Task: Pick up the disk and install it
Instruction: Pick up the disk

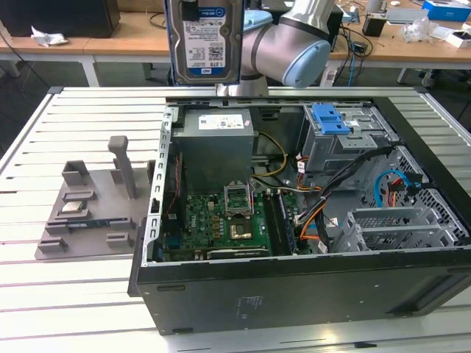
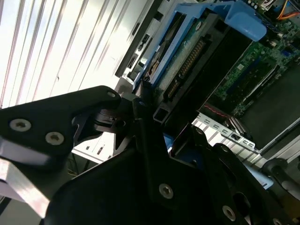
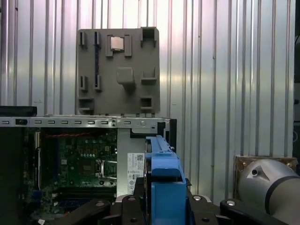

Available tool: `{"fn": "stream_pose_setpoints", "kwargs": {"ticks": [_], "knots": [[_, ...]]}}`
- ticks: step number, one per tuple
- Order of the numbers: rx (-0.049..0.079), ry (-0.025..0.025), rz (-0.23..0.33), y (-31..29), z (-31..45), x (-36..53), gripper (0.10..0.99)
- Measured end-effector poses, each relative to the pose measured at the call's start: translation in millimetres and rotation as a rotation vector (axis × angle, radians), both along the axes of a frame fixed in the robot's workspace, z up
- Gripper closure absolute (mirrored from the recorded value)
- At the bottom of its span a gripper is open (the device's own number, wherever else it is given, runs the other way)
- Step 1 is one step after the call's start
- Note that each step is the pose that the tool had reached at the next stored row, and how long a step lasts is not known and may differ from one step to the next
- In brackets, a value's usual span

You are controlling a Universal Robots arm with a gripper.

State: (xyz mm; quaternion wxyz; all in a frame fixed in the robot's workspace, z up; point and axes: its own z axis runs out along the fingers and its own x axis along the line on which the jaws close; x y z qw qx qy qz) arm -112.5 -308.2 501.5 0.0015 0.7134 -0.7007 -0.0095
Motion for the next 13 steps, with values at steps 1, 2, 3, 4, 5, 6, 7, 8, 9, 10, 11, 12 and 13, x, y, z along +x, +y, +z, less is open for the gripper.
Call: {"fn": "stream_pose_setpoints", "kwargs": {"ticks": [1, 2, 3, 4, 5, 6, 7, 8, 9, 10, 11, 12, 13], "knots": [[0.0, -0.0001, 0.0, 0.0, 0.0, 2.6, 0.722], [0.0, -0.0001, 0.0, 0.1, 0.0, 5.4, 0.722], [0.0, -0.0001, 0.0, 0.1, 0.0, 10.3, 0.722], [0.0, -0.0001, 0.0, 0.1, 0.0, 13.9, 0.722], [0.0, -0.0001, 0.0, 0.1, 0.0, 16.3, 0.722], [0.0, -0.0001, 0.0, 0.2, 0.0, 21.3, 0.722], [0.0, -0.0001, 0.0, 0.2, 0.0, 23.8, 0.722], [0.0, -0.0001, 0.0, 0.2, 0.0, 27.8, 0.722], [0.0, -0.0001, 0.0, 0.2, -0.1, 30.5, 0.722], [0.0, -0.0001, 0.0, 0.2, -0.1, 33.0, 0.722], [0.0, -0.0001, 0.0, 0.3, 0.0, 38.0, 0.722], [0.0, -0.0001, 0.0, 0.3, 0.0, 40.7, 0.722], [0.0, -0.0001, 0.0, 0.3, 0.0, 43.4, 0.722]]}}
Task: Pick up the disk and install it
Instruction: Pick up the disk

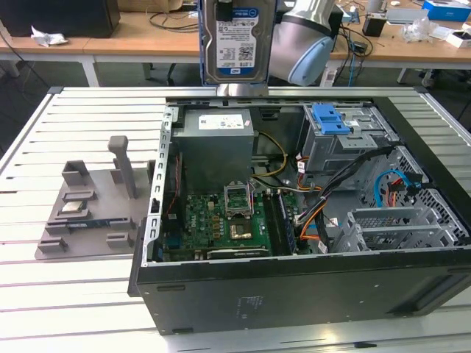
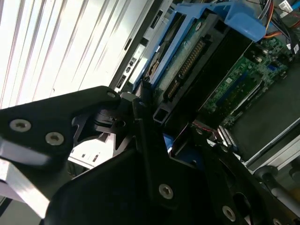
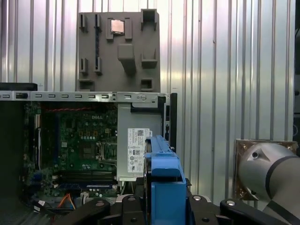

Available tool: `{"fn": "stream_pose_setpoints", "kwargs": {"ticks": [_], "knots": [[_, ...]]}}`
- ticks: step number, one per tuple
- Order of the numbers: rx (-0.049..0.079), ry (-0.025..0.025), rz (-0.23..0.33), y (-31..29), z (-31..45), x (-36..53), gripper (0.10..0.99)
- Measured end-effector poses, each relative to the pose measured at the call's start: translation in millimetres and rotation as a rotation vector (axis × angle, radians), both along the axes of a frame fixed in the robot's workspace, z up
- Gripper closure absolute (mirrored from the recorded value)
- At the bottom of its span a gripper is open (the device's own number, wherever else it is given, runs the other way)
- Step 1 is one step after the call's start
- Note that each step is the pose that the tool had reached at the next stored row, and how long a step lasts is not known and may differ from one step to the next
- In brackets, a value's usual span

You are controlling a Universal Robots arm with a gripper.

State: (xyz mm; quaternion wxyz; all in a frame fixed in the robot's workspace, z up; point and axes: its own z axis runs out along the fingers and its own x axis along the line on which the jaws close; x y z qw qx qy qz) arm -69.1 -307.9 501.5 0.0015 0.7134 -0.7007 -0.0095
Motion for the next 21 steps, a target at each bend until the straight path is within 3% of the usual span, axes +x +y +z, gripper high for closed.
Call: {"fn": "stream_pose_setpoints", "kwargs": {"ticks": [21], "knots": [[0.0, 0.0, 0.0, 0.2, 0.0, 67.0, 0.722]]}}
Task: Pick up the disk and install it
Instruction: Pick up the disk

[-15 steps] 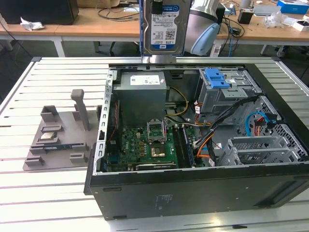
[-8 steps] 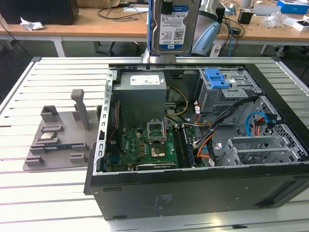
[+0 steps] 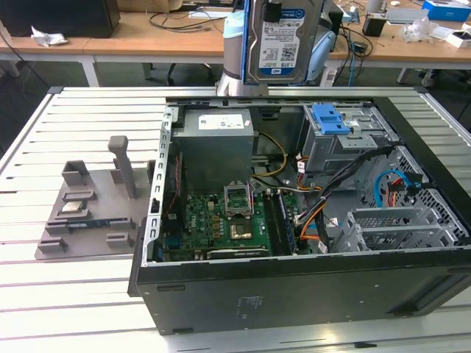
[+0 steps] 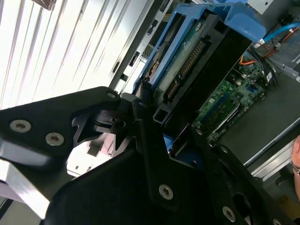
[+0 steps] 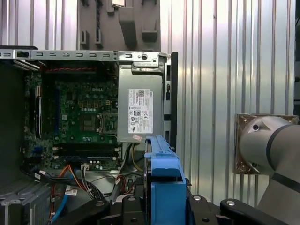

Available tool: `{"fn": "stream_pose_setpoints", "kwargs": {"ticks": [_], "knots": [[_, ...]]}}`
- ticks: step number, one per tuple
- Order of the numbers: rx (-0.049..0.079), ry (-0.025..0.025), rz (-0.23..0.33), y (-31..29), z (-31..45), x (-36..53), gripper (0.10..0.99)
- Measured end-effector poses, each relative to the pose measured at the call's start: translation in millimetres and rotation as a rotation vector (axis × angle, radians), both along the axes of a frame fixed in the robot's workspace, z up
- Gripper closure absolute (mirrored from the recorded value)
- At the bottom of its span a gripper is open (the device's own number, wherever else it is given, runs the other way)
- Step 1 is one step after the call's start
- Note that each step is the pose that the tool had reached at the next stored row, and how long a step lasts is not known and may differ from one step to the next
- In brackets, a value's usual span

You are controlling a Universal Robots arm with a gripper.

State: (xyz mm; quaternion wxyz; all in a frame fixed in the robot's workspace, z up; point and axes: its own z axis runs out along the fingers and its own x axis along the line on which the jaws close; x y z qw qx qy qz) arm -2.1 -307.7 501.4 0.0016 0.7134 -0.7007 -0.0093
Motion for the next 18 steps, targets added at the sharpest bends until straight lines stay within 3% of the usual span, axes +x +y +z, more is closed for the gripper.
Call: {"fn": "stream_pose_setpoints", "kwargs": {"ticks": [8, 18], "knots": [[0.0, 0.0, 0.0, 0.1, 0.0, 26.3, 0.722], [0.0, 0.0001, 0.0, 0.1, 0.0, 52.6, 0.722]]}}
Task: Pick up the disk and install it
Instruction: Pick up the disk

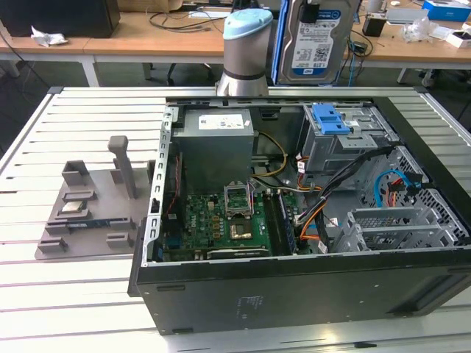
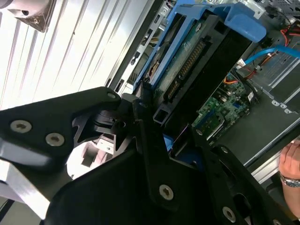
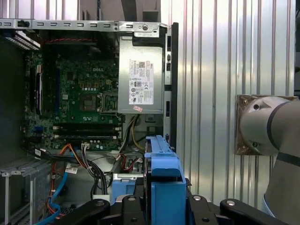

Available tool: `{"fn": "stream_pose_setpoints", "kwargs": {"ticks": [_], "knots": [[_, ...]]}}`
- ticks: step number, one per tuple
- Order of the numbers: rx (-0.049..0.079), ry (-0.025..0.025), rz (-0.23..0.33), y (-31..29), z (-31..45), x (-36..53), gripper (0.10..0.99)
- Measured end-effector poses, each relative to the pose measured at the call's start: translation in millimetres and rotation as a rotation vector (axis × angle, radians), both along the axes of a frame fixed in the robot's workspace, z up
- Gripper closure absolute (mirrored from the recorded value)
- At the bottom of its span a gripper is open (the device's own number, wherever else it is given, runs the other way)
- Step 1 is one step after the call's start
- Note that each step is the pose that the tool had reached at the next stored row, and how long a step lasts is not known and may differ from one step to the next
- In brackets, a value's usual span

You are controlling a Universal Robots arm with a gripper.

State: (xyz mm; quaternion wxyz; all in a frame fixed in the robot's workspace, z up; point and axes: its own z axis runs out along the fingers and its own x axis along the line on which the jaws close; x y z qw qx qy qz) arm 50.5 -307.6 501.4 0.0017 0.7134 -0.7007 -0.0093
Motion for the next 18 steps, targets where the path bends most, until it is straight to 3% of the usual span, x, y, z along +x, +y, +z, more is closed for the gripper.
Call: {"fn": "stream_pose_setpoints", "kwargs": {"ticks": [7, 14, 18], "knots": [[0.0, -0.0001, 0.0, 0.0, 0.0, 14.8, 0.722], [0.0, 0.0, 0.0, -0.8, 0.1, 15.5, 0.722], [0.0, -0.0001, 0.0, -7.6, 0.0, 15.5, 0.722]]}}
